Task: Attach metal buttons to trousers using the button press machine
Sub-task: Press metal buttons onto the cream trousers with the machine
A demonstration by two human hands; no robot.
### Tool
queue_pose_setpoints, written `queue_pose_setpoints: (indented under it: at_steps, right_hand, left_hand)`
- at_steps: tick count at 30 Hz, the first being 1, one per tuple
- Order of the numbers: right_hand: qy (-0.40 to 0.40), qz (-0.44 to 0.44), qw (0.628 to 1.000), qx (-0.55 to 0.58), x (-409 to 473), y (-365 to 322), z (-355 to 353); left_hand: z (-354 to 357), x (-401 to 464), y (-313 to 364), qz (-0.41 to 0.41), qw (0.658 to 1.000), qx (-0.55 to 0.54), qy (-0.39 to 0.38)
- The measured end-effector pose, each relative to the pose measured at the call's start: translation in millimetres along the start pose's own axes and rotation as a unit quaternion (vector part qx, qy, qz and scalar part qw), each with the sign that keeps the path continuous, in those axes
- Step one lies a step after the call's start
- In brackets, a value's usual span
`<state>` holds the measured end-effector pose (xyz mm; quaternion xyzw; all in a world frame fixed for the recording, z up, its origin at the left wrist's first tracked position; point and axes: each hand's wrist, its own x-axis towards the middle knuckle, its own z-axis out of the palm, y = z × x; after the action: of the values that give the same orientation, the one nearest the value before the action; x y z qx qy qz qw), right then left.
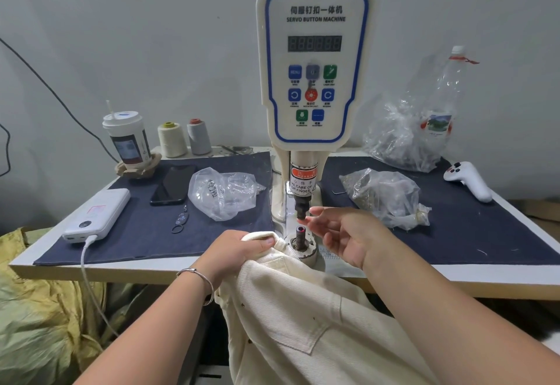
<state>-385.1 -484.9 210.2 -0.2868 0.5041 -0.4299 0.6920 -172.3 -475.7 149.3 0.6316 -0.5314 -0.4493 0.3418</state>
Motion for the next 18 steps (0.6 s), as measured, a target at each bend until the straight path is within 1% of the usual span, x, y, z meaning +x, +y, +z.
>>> queue_pose_setpoints:
  at_steps: [10,18]
  right_hand:
    - [-0.001,-0.01,1.0,-0.023,-4.6,1.3,-3.7]
    - [-0.001,-0.027,1.0,-0.014,-3.1,2.3,-1.4]
  left_hand:
    - [0.1,-1.5,0.0,0.0,1.0,-0.008,0.001]
    - [0.3,0.5,0.1,-0.003,1.0,-0.007,-0.003]
